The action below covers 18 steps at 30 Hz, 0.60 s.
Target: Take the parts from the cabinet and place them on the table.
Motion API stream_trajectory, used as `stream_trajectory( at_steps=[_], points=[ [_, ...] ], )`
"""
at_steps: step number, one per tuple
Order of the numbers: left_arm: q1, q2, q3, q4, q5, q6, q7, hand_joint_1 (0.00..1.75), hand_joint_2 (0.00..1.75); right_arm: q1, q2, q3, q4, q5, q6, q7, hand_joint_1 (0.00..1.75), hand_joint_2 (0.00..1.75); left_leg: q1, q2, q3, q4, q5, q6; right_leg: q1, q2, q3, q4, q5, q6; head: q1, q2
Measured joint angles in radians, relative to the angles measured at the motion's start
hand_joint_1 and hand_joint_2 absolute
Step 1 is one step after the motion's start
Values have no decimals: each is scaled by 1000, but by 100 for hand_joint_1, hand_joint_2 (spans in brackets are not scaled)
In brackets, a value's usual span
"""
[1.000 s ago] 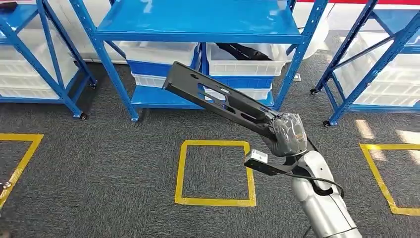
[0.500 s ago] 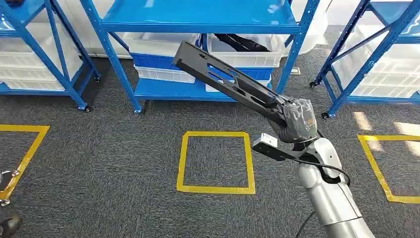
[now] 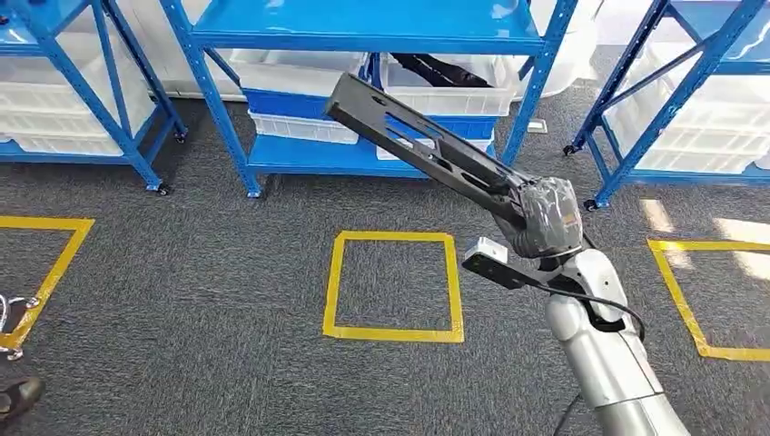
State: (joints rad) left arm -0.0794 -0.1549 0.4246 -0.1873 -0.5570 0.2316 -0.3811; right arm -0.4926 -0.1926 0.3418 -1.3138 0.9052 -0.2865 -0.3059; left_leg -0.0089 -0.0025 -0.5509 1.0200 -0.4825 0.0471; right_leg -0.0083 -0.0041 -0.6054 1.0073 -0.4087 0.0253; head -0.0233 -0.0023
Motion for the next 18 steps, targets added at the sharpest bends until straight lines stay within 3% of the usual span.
stream_trajectory(
  at_steps=[1, 2, 3, 5, 6, 7, 9, 11, 12, 14, 16, 17, 18],
  points=[
    [0, -1, 0, 0, 0, 0, 0, 0, 175, -1, 0, 0, 2, -1, 2, 0, 169, 175, 8, 2, 0, -14, 16, 7, 9, 1, -7, 3, 1, 7, 0, 0],
    [-2, -1, 0, 0, 0, 0, 0, 0, 175, -4, -2, -2, 5, -4, 6, -1, 169, 175, 10, 7, -6, -21, 28, 9, 3, 1, -22, 19, -19, 7, 1, 0],
    [-3, 0, 1, 0, 0, 0, 0, 0, 175, -10, -3, -3, 7, -6, 9, -3, 169, 175, 10, 7, -16, -21, 36, 19, 2, 2, -38, 65, -59, 5, 7, 0],
    [-3, -2, 1, 0, 0, 0, 0, 0, 175, -15, -6, -4, 12, -10, 15, -4, 169, 175, 10, 7, -37, -20, 51, 20, -3, 2, -92, 220, -143, 1, 6, 0],
    [-2, -2, 1, 0, -1, 0, 0, 0, 175, -15, -6, -4, 16, -11, 17, -4, 169, 175, 10, 7, -48, -19, 58, 20, -5, 2, -110, 280, -167, 5, 7, 0],
    [-1, -2, 1, 0, -1, 0, 0, 0, 175, -14, -8, -4, 20, -11, 17, -4, 169, 175, 11, 7, -59, -19, 66, 18, -6, 1, -106, 299, -171, 14, 7, 0],
    [-1, -3, 2, 0, -1, 0, 0, 0, 175, -14, -11, -4, 24, -11, 17, -5, 169, 175, 12, 7, -76, -17, 80, 12, -12, 1, -30, 197, -138, 33, 7, 0],
    [-1, -4, 2, 0, -3, 0, -2, 0, 175, -16, -11, -5, 24, -11, 16, -6, 169, 175, 13, 7, -88, -10, 89, 1, -19, 0, 88, 2, -100, 45, 7, 0],
    [-1, -4, 2, 0, -3, 0, -2, 0, 175, -16, -11, -5, 24, -11, 16, -7, 169, 175, 7, 6, -94, -8, 93, -6, -10, 2, 87, -7, -105, 35, 6, 0],
    [-1, -4, 1, 0, -4, 0, -3, 0, 175, -13, -12, -6, 24, -13, 16, -9, 169, 175, 9, 7, -100, -6, 105, -18, -3, 6, 80, -5, -89, 16, 5, 0],
    [3, -4, 2, 0, -7, 0, -3, 0, 175, -12, -12, -7, 24, -14, 16, -9, 169, 175, 10, 6, -103, -10, 116, -28, -5, 6, 75, -5, -79, -1, 6, 0],
    [3, -3, 1, 0, -7, 0, -3, 0, 175, -14, -12, -7, 24, -14, 16, -10, 169, 175, 16, 2, -115, 5, 93, -35, -16, 4, 70, -6, -68, -14, 5, 0],
    [4, -3, 2, 0, -7, 0, -3, 0, 175, -14, -11, -7, 24, -14, 16, -10, 169, 175, 16, 2, -131, 44, 49, -39, -16, 3, 63, -6, -61, -25, 3, 0]
  ],
)
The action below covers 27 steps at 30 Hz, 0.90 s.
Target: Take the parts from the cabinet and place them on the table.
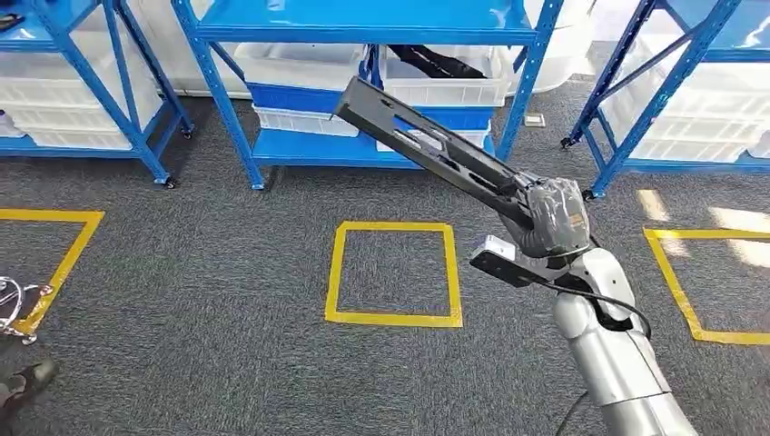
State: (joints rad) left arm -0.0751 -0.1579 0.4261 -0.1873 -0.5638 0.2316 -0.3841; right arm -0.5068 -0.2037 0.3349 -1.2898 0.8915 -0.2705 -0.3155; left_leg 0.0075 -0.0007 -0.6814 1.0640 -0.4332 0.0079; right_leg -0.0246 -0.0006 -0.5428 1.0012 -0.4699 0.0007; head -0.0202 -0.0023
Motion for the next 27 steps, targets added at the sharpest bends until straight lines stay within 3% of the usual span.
stream_trajectory(
  at_steps=[1, 2, 4, 6, 8, 9, 10, 12, 13, 14, 15, 17, 18, 19, 20, 21, 23, 24, 25, 27],
  points=[
    [0, 0, 0, 0, 0, 0, 0, 0, 175, 1, 0, 0, 0, 0, 0, 0, 169, 175, 2, -1, -25, 70, -51, -5, 2, 0, -8, 0, 7, -10, -2, 0],
    [0, 0, 0, 0, 0, 0, 0, 0, 175, 1, 0, 0, 0, 0, 0, 0, 169, 175, 4, -2, -58, 164, -104, -10, 4, -1, -19, 1, 15, -12, -1, 0],
    [1, 0, 0, 0, 0, 0, 0, 0, 175, 3, 0, 1, 0, 0, 0, 0, 169, 175, 5, -1, -75, 253, -141, -15, 7, -1, -36, 2, 28, -12, -2, 0],
    [1, 0, 0, 0, -1, 0, 0, 0, 175, 4, 0, 1, 0, 0, 0, 0, 169, 175, 5, -1, -14, 184, -109, -11, 7, 0, -50, 4, 38, -9, -2, 0],
    [1, 0, 0, 0, -2, 0, -2, 0, 175, 4, 0, 1, 0, 0, 0, 0, 169, 175, 4, -3, 114, 4, -54, 4, 9, 1, -57, 4, 48, -3, -3, 0],
    [-2, 2, 0, 0, -2, 0, -3, 0, 175, 4, 0, 0, -1, 0, 0, 0, 169, 175, 0, -5, 143, -48, -66, 11, 14, 1, -60, 5, 50, 2, -2, 0],
    [-2, 2, 0, 0, -2, 0, -3, 0, 175, 1, -2, -1, -1, 0, 0, 0, 169, 175, -2, -3, 141, -53, -61, 14, 19, 0, -65, 7, 55, 8, 1, 0],
    [1, 2, 0, 0, -3, 0, -5, 0, 175, 3, -2, -1, -1, 0, -1, 0, 169, 175, -9, -3, 135, -51, -55, 25, 12, -1, -67, 2, 65, 23, -2, 0],
    [1, 2, 0, 0, -3, 0, -5, 0, 175, 4, -1, -1, -1, 0, -1, 0, 169, 175, -10, -2, 133, -60, -44, 34, 14, -1, -69, 0, 71, 33, -2, 0],
    [0, -1, 0, 0, -3, 0, -5, 0, 175, 3, -2, -2, -1, 0, -1, 0, 169, 175, 2, 4, 134, -73, -27, 40, 19, -1, -80, 11, 65, 36, 0, 0],
    [-1, 0, 0, 0, -3, 0, -6, 0, 175, 3, -5, -5, -1, 0, -2, 0, 169, 175, -2, 4, 128, -77, -19, 44, 15, 0, -95, 33, 39, 35, -1, 0],
    [-2, -1, 0, 0, -6, 0, -6, 0, 175, 5, -9, -7, -2, 0, -2, 0, 169, 175, -3, 5, 110, -77, -6, 54, 10, 0, -143, 168, -46, 27, 5, 0],
    [-1, -1, 0, 0, -8, 0, -5, 0, 175, 10, -9, -8, -2, 0, -2, 1, 169, 175, -3, 6, 100, -76, 1, 54, 9, 0, -171, 253, -83, 29, 6, 0],
    [-1, -1, 0, 0, -8, 0, -5, 0, 175, 15, -11, -8, -2, 0, -2, 2, 169, 175, -3, 6, 91, -75, 7, 53, 8, 0, -179, 294, -96, 35, 6, 0],
    [-1, -1, 0, 0, -8, 0, -5, 0, 175, 21, -14, -9, -2, 0, -2, 2, 169, 175, -2, 6, 82, -75, 14, 50, 3, 0, -163, 286, -92, 44, 6, 0],
    [-1, -1, 0, 0, -8, 0, -5, 0, 175, 21, -14, -10, -2, 1, -2, 2, 169, 175, -1, 6, 76, -74, 18, 46, 1, 0, -125, 237, -77, 54, 6, 0],
    [-1, -2, 0, 0, -9, 0, -5, 0, 175, 20, -16, -11, -5, 0, -2, 2, 169, 175, 1, 6, 65, -67, 25, 37, -9, -2, -16, 64, -29, 73, 6, 0],
    [-2, -1, 0, 0, -10, 0, -5, 0, 175, 19, -16, -12, -7, 0, -2, 2, 169, 175, 0, 7, 58, -59, 28, 32, -11, -3, 14, -2, -41, 71, 7, 0],
    [-4, -2, 0, 0, -11, 0, -5, 0, 175, 19, -15, -12, -9, 0, -2, 2, 169, 175, -7, 7, 49, -52, 29, 26, 3, 5, 17, -4, -32, 56, 6, 0],
    [-2, -1, 0, 0, -11, 0, -6, 0, 175, 25, -19, -14, -11, 0, -2, 2, 169, 175, -7, 6, 46, -54, 39, 13, 5, 5, 8, 3, -25, 41, 5, 0]
  ],
)
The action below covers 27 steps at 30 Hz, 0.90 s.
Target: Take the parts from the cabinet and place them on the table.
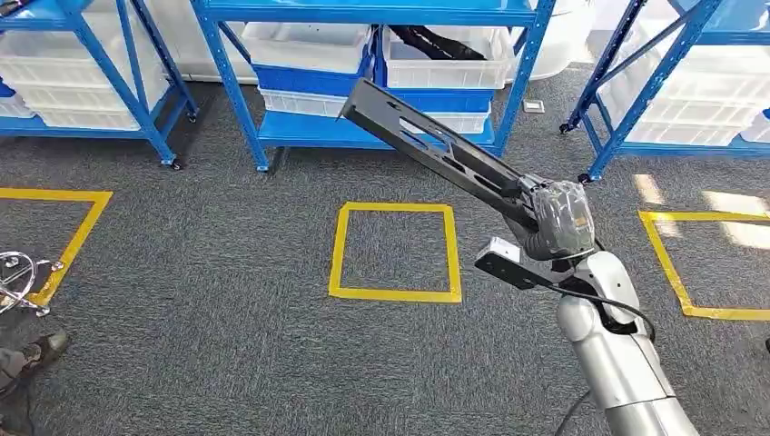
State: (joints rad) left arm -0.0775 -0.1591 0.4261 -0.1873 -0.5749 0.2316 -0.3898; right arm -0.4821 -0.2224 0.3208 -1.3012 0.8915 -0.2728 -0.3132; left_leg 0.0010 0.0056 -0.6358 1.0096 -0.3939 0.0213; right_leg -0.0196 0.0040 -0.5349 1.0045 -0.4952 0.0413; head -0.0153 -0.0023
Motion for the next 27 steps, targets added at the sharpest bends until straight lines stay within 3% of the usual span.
stream_trajectory(
  at_steps=[1, 2, 3, 4, 7, 8, 9, 12, 13, 14, 16, 17, 18, 19, 20, 22, 23, 24, 25, 27],
  points=[
    [0, 0, 0, 0, 0, 0, 0, 0, 175, 4, 0, 0, 0, 0, 0, 0, 169, 175, 2, -1, -2, 0, 5, -5, 0, 0, -3, 2, 4, -6, -1, 0],
    [0, 0, 0, 0, -2, 0, 0, 0, 175, 6, 0, 0, 0, 0, -1, 0, 169, 175, 5, -3, -7, 3, 4, -8, -15, 0, -3, -3, 11, -18, 0, 0],
    [0, 1, 0, 0, -2, 0, 0, 0, 175, 7, 0, 0, -2, 0, -2, 0, 169, 175, 8, -5, -17, 24, -25, -13, -12, -1, -7, -2, 17, -26, -1, 0],
    [-1, 1, 0, 0, -3, 0, 0, 0, 175, 8, -2, -1, -4, 0, -3, 0, 169, 175, 10, -4, -42, 89, -81, -18, -11, -2, -14, -1, 23, -36, -3, 0],
    [-1, 2, 0, 0, -3, 0, 3, 0, 175, 10, -3, -1, -4, -2, -3, -2, 169, 175, 11, -4, -117, 308, -189, -27, -4, -3, -34, 0, 36, -45, -2, 0],
    [-1, 2, 0, 0, -3, 0, 3, 0, 175, 11, -3, 0, -4, -2, -3, -2, 169, 175, 11, -4, -113, 316, -188, -26, -3, -3, -38, 1, 40, -45, -2, 0],
    [-1, 2, 0, 0, -3, 0, 3, 0, 175, 11, -3, 0, -4, -2, -3, -3, 169, 175, 11, -4, -88, 287, -170, -23, -2, -2, -43, 1, 44, -44, -2, 0],
    [-2, 2, 0, 0, -3, 0, 4, 0, 175, 11, -3, 0, -4, -2, -3, -3, 169, 175, 10, -8, 58, 67, -86, -8, 0, -1, -45, 2, 49, -37, -2, 0],
    [-4, 2, 0, 0, -3, 0, 5, 0, 175, 11, -3, 0, -4, -2, -3, -3, 169, 175, 9, -12, 85, 15, -98, -1, 1, -2, -46, 2, 51, -33, -2, 0],
    [-5, 2, 0, 0, -3, 0, 5, 0, 175, 9, -4, -1, -4, -2, -3, -3, 169, 175, 4, -13, 90, 1, -95, 0, 12, -2, -53, 6, 54, -29, 0, 0],
    [-5, 2, 0, 0, -3, 0, 5, 0, 175, 8, -4, 0, -4, -2, -3, -3, 169, 175, -1, -13, 80, 7, -91, 8, 5, -3, -58, 4, 61, -18, -2, 0],
    [-5, 2, 0, 0, -2, 0, 6, 0, 175, 9, -3, 0, -4, -2, -3, -3, 169, 175, -4, -13, 79, 6, -86, 15, 3, -3, -57, -2, 67, -9, -2, 0],
    [-5, 0, 0, 0, -2, 0, 6, 0, 175, 9, -3, 0, -5, -2, -3, -4, 169, 175, 0, -10, 79, -9, -72, 25, 14, 0, -58, -3, 72, 0, -1, 0],
    [-6, -1, 0, 0, -2, 0, 6, 0, 175, 9, -5, 0, -5, -2, -3, -4, 169, 175, 4, -6, 79, -19, -60, 29, 7, -3, -77, 18, 49, -1, -1, 0],
    [-7, -1, 0, 0, -2, 0, 6, 0, 175, 7, -6, 0, -5, -2, -3, -4, 169, 175, 5, -6, 73, -20, -55, 37, 10, -3, -94, 59, 17, -8, 4, 0],
    [-6, -2, 0, 0, -2, 0, 6, 0, 175, 9, -6, 0, -5, -2, -3, -4, 169, 175, 3, -4, 60, -20, -46, 41, 7, -3, -155, 214, -60, -15, 5, 0],
    [-5, -3, 0, 0, -2, 0, 7, 0, 175, 13, -6, 0, -5, -2, -3, -4, 169, 175, 2, -3, 51, -19, -41, 41, 7, -3, -181, 287, -87, -12, 5, 0],
    [-5, -4, 0, 0, -2, 0, 7, 0, 175, 16, -6, 0, -5, -2, -3, -5, 169, 175, 1, -3, 46, -19, -36, 41, 6, -3, -184, 309, -91, -5, 5, 0],
    [-5, -4, 0, 0, -2, 0, 7, 0, 175, 19, -6, 0, -5, -2, -3, -5, 169, 175, 1, -3, 42, -18, -33, 40, 6, -3, -171, 294, -85, 0, 5, 0],
    [-5, -6, 0, 0, -2, 0, 7, 0, 175, 19, -6, 0, -5, -2, -3, -5, 169, 175, 1, -3, 33, -15, -26, 34, 5, -4, -54, 110, -23, 18, 5, 0]
  ],
)
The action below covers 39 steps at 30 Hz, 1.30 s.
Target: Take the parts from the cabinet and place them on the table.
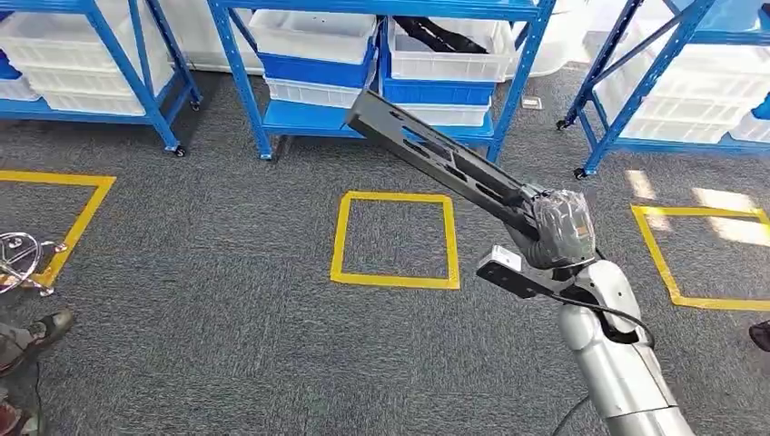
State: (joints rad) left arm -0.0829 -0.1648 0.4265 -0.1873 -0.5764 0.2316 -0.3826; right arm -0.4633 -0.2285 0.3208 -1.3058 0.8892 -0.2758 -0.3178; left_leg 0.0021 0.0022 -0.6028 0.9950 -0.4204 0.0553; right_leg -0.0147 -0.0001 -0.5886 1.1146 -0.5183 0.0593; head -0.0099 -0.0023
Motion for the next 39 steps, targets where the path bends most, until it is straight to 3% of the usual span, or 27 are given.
stream_trajectory(
  at_steps=[1, 2, 6, 7, 8, 10, 11, 12, 14, 16, 17, 18, 21, 22, 23, 24, 25, 27, 28, 29, 31, 32, 33, 36, 37, 38, 39],
  points=[
    [0, -2, 0, 0, 0, 0, 0, 0, 175, -2, 0, 0, 0, 0, 0, 0, 169, 175, 0, 0, -2, 4, 1, -2, -3, -2, 57, -94, 25, 4, 0, 0],
    [0, -1, 0, 0, 0, 0, 0, 0, 175, -2, 0, 0, -1, 0, 0, 0, 169, 175, -5, 0, -6, 7, 4, -8, 2, 0, 68, -125, 12, -8, -1, 0],
    [2, -3, 0, 0, -3, -2, -1, 0, 175, 3, 0, -1, -3, 0, -2, -1, 169, 175, -8, -1, -20, 10, 22, -29, 4, 3, 54, -122, 37, -38, -2, 0],
    [1, -2, 0, 0, -6, -2, -1, 0, 175, 4, 1, -1, -5, 1, -2, -1, 169, 175, -2, -4, -29, 21, 6, -35, -10, 1, 53, -124, 45, -48, -2, 0],
    [2, -2, 0, 0, -11, -2, -1, 0, 175, 7, 2, -1, -12, 3, -2, 0, 169, 175, -1, -5, -42, 54, -32, -43, -9, 1, 48, -124, 51, -58, -4, 0],
    [2, -2, 0, 0, -14, -2, -1, 0, 175, 12, 2, -3, -18, 9, -2, 1, 169, 175, 4, -5, -97, 205, -129, -53, -7, -2, 35, -124, 59, -69, -6, 0],
    [2, -2, 0, 0, -15, -2, -1, 0, 175, 15, 2, -4, -19, 10, -2, 2, 169, 175, 5, -5, -126, 286, -165, -58, -5, -3, 27, -123, 64, -68, -9, 0],
    [2, -2, 0, 0, -15, -2, 0, 0, 175, 21, 2, -4, -21, 10, -2, 3, 169, 175, 7, -5, -138, 330, -177, -60, -5, -2, 20, -122, 69, -68, -7, 0],
    [2, -2, 0, 0, -16, -2, 0, 0, 175, 31, 2, -6, -25, 12, -2, 4, 169, 175, 9, -5, -96, 280, -147, -60, -5, -2, 10, -121, 78, -64, -8, 0],
    [1, -2, 0, 0, -17, -2, -1, 0, 175, 35, 2, -10, -32, 18, -2, 6, 169, 175, 10, -5, 36, 77, -71, -50, -5, 0, 4, -120, 85, -57, -8, 0],
    [-1, -2, 0, 0, -18, -2, -1, 0, 175, 35, 3, -11, -36, 18, -2, 8, 169, 175, 9, -9, 70, 13, -78, -43, -3, 0, 2, -119, 87, -53, -8, 0],
    [-1, -1, 0, 0, -19, -2, -1, 0, 175, 34, 2, -16, -41, 19, -2, 11, 169, 175, 5, -9, 72, 6, -75, -39, 6, 0, -3, -116, 91, -47, -5, 0],
    [0, -1, 0, 0, -19, -2, -2, 0, 175, 36, 4, -16, -46, 23, -2, 12, 169, 175, -5, -8, 62, 8, -62, -19, 0, 0, -8, -121, 106, -24, -6, 0],
    [0, -3, 0, 0, -19, -2, -2, 0, 175, 36, 4, -16, -47, 23, -2, 12, 169, 175, 5, -4, 60, -4, -46, -6, 9, -1, -16, -116, 103, -19, -6, 0],
    [-2, -4, 0, 0, -19, -2, -2, 0, 175, 36, 4, -18, -48, 23, -2, 12, 169, 175, 2, -1, 52, -6, -38, -1, 3, 0, -33, -92, 78, -23, -6, 0],
    [-2, -3, 0, 0, -19, -2, -2, 0, 175, 34, 3, -18, -49, 23, -2, 12, 169, 175, 2, -1, 42, -5, -31, 9, 3, 0, -60, -29, 32, -32, 0, 0],
    [-2, -3, 0, 0, -19, -2, -2, 0, 175, 35, 3, -19, -49, 23, -2, 12, 169, 175, 1, 0, 32, -5, -24, 9, 1, 0, -89, 52, -10, -37, 0, 0],
    [-1, -3, 0, 0, -19, -2, -2, 0, 175, 41, 3, -19, -49, 23, -2, 14, 169, 175, -1, 1, 11, -4, -9, 9, 1, 0, -139, 197, -70, -34, 1, 0],
    [-1, -3, 0, 0, -19, -2, -2, 0, 175, 43, 3, -19, -49, 23, -2, 14, 169, 175, -1, 1, 1, -4, -3, 8, 1, 0, -131, 201, -70, -27, 0, 0],
    [-1, -3, 0, 0, -19, -2, -2, 0, 175, 43, 3, -19, -49, 24, -2, 14, 169, 175, -1, 1, -7, -3, 3, 6, 1, -1, -95, 155, -56, -20, 0, 0],
    [-1, -4, 0, 0, -19, -3, -3, 0, 175, 42, 3, -19, -50, 27, -2, 14, 169, 175, -1, 0, -17, -1, 13, 0, 1, -2, 32, -40, -3, -7, 0, 0],
    [-1, -4, 0, 0, -19, -3, -4, 0, 175, 40, 4, -20, -53, 28, -2, 15, 169, 175, -2, 0, -20, 3, 17, -5, -1, -4, 86, -132, 3, -10, 1, 0],
    [-2, -4, 0, 0, -19, -3, -5, 0, 175, 40, 6, -21, -54, 29, -1, 15, 169, 175, -8, -1, -24, 5, 20, -11, 11, -1, 83, -135, 8, -21, -1, 0],
    [-1, -3, 0, 0, -21, -3, -6, 0, 175, 39, 7, -23, -57, 32, 0, 15, 169, 175, -7, 0, -29, 3, 35, -27, 15, 1, 75, -128, 21, -39, -1, 0],
    [-1, -3, 0, 0, -21, -3, -6, 0, 175, 39, 7, -23, -57, 33, 0, 15, 169, 175, -7, -1, -35, 6, 37, -32, -2, 0, 68, -132, 31, -51, -1, 0],
    [-1, -2, 0, 0, -21, -3, -6, 0, 175, 37, 8, -23, -57, 34, 0, 15, 169, 175, -2, -5, -45, 23, 12, -39, -4, 0, 68, -132, 38, -54, -2, 0],
    [-1, -2, 0, 0, -21, -3, -6, 0, 175, 36, 8, -23, -57, 34, 0, 15, 169, 175, -1, -5, -64, 71, -39, -46, -4, -2, 61, -132, 44, -64, -5, 0]
  ],
)
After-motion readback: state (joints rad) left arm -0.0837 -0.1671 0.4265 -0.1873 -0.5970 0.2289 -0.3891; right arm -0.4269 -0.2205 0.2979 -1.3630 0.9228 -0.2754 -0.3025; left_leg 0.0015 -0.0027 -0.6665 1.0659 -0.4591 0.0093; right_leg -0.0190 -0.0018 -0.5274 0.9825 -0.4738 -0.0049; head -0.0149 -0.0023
